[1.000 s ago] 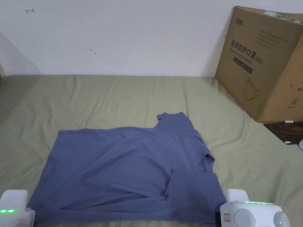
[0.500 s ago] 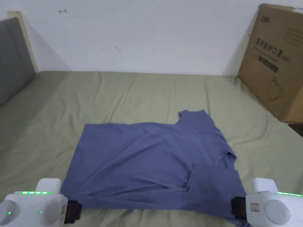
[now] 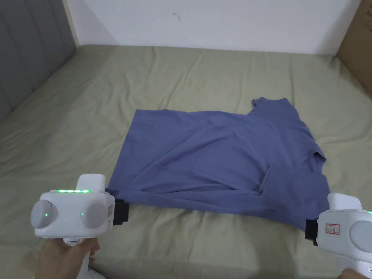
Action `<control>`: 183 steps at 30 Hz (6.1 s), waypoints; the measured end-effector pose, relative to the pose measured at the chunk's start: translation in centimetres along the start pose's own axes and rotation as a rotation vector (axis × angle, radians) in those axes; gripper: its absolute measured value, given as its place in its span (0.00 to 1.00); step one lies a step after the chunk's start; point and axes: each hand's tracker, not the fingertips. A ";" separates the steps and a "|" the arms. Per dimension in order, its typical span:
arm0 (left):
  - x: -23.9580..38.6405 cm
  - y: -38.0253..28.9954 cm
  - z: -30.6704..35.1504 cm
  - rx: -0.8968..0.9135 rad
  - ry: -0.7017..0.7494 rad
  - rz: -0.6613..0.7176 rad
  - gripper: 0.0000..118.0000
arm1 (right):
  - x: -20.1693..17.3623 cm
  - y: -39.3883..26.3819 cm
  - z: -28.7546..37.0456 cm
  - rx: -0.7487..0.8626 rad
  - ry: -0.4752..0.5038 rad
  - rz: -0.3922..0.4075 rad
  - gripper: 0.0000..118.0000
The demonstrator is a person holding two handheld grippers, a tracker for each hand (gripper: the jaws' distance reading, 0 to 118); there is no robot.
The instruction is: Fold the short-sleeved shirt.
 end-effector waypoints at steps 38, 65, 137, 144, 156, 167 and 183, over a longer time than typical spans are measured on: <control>-0.3 5.2 -1.4 0.005 -0.037 -0.031 0.03 | 7.3 3.6 -0.4 0.060 0.068 -0.108 0.04; -1.6 15.4 -6.9 0.034 -0.017 -0.007 0.93 | 4.3 17.4 -5.1 0.010 -0.019 0.007 0.67; 0.2 2.1 1.0 -0.110 0.017 -0.127 0.84 | 6.9 1.5 1.2 0.020 -0.096 0.040 0.69; 2.5 5.7 2.7 -0.016 -0.015 -0.064 0.01 | 3.1 5.5 3.1 0.103 0.030 0.048 0.03; 5.9 9.7 -0.8 -0.018 -0.008 -0.083 0.00 | 0.7 10.8 -4.1 0.035 0.058 0.067 0.00; 9.5 19.6 -6.8 0.020 -0.029 -0.063 0.00 | 4.2 27.2 -14.2 0.053 0.010 -0.035 0.75; 5.9 19.5 -11.4 -0.039 0.007 -0.042 0.00 | 3.6 29.4 -21.9 -0.100 0.022 -0.066 0.05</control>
